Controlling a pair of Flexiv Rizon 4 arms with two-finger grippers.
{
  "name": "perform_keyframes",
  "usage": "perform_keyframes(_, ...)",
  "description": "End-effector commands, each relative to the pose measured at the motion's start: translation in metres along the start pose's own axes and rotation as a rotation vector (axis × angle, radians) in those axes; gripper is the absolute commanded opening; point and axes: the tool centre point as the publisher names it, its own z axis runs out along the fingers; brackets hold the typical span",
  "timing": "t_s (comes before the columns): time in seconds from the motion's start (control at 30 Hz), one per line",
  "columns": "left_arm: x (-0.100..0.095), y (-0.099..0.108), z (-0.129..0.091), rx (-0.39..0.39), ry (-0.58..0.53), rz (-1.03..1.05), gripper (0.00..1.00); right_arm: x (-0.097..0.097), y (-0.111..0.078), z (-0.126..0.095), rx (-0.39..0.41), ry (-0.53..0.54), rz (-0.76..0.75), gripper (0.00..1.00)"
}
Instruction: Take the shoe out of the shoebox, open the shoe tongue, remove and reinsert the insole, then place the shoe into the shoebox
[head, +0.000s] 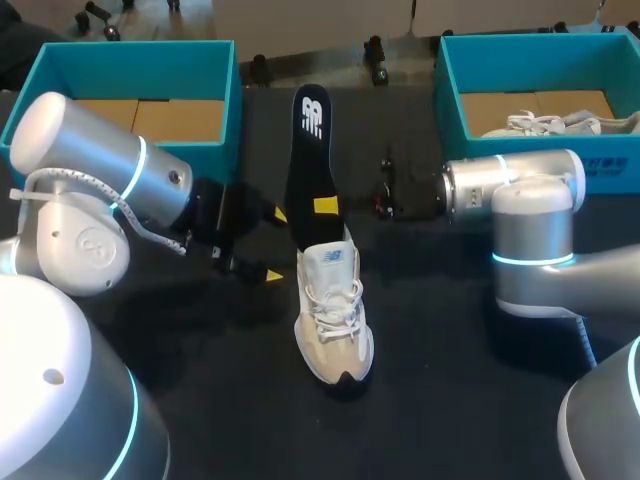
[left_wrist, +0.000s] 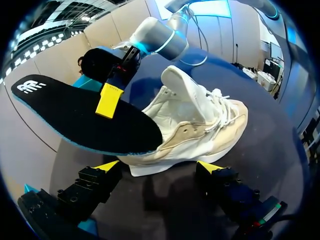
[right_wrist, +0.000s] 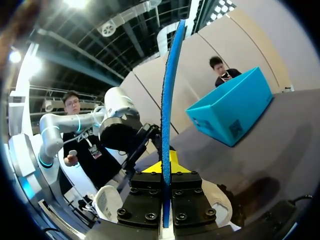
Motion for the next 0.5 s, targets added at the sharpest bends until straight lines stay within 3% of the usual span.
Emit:
perform_keyframes(0.03, 0.0022, -0.0009, 0.0002, -0.002, 0.000, 0.001, 1.00, 0.0018, -0.0013, -0.0004, 0.004, -0.005, 0.001, 0.00)
perform_keyframes(0.5, 0.0015, -0.0018, 0.0018, -0.006, 0.008, 0.006, 1.00, 0.0070, -0.0017, -0.0102, 0.020, -0.033, 0.012, 0.00)
